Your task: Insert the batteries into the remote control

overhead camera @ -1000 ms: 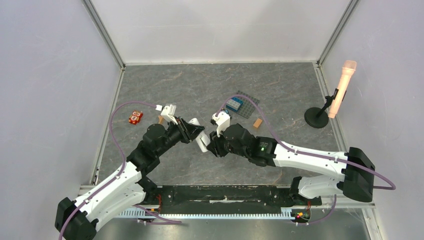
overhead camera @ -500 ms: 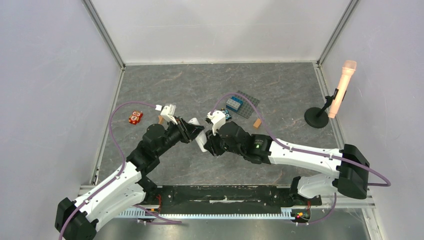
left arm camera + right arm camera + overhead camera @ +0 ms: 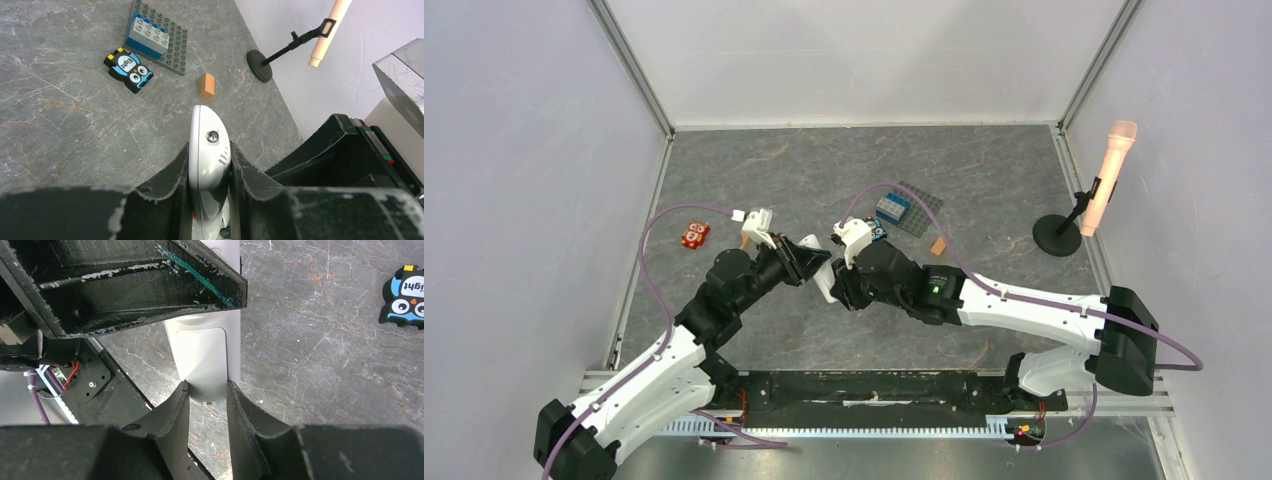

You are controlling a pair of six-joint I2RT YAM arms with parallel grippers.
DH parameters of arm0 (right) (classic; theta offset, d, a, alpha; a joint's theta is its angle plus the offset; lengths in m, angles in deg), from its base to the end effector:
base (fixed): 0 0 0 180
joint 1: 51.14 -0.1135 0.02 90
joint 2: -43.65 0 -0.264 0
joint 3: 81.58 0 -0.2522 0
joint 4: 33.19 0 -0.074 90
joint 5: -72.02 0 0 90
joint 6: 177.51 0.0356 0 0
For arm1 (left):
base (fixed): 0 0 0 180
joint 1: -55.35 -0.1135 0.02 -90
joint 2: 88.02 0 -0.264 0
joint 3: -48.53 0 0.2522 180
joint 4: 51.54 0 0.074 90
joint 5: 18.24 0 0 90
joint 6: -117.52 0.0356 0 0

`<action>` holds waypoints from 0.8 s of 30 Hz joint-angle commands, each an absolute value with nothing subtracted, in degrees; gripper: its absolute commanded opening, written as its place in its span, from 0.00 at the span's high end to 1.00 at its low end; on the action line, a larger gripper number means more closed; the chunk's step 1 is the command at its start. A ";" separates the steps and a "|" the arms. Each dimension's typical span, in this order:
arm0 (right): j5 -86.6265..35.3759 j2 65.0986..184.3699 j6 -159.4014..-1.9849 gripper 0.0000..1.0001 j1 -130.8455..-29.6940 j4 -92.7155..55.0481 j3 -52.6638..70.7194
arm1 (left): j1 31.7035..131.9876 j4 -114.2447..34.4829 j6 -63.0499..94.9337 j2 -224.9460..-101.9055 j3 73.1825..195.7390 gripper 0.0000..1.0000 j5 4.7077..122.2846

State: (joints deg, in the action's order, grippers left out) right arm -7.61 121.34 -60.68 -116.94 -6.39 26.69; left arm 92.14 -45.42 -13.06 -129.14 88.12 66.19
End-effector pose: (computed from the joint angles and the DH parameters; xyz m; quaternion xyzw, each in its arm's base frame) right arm 0.1314 0.2767 0.2863 -0.2508 0.8386 0.2902 0.3869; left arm 0.1434 -0.1116 0.2658 0.0071 0.7525 -0.4396 0.4904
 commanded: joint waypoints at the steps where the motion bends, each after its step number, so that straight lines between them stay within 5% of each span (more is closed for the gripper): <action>1: -7.25 121.90 -61.05 0.74 -117.10 -7.58 23.48 | 92.35 -50.96 -17.50 -126.38 88.33 0.98 64.46; 24: -7.45 119.96 -61.36 0.55 -117.15 -7.30 23.50 | 92.35 -50.71 -26.07 -125.74 86.82 0.98 68.12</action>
